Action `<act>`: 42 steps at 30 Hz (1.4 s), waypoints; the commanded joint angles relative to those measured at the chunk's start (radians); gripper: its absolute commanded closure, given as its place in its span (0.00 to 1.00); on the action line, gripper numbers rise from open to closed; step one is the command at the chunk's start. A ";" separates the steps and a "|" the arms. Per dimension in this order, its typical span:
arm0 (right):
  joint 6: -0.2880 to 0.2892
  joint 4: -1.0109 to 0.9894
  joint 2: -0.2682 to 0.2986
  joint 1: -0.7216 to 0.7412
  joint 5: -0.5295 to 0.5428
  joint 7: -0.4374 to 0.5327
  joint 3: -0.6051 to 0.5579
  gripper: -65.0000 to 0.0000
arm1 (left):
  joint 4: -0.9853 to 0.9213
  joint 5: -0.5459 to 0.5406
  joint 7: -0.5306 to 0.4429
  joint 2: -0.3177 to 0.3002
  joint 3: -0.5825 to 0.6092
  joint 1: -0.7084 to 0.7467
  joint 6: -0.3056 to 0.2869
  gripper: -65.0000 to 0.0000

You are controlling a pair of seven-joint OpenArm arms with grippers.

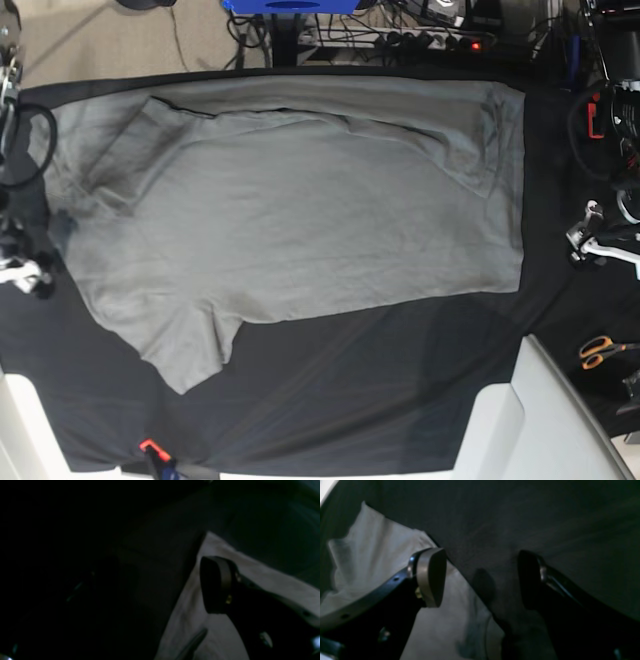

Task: Fold the T-shirt properly
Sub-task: 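Open both grippers and move them to the shirt's sides, then grasp the sleeve edge near the right gripper and fold it inward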

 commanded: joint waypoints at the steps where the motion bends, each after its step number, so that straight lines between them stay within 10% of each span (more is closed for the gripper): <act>1: 0.009 -0.034 0.028 0.054 0.015 0.062 -0.032 0.35 | 0.013 -0.008 -0.013 -0.036 0.014 -0.016 -0.007 0.26; 9: 0.006 -0.203 0.000 0.140 0.016 0.197 -0.271 0.35 | 0.010 -0.008 -0.013 -0.055 0.032 0.018 -0.007 0.26; 31: 0.003 -0.204 -0.095 0.154 -0.143 0.198 -0.268 0.36 | 0.009 -0.008 -0.013 -0.049 0.025 0.026 -0.007 0.26; 35: -0.074 -0.201 -0.097 0.154 -0.145 0.198 -0.274 0.36 | 0.009 -0.008 -0.013 -0.049 0.025 0.027 -0.007 0.26; 42: -0.094 -0.200 -0.098 0.154 -0.145 0.198 -0.276 1.00 | 0.009 -0.008 -0.013 -0.047 0.029 0.027 -0.007 0.26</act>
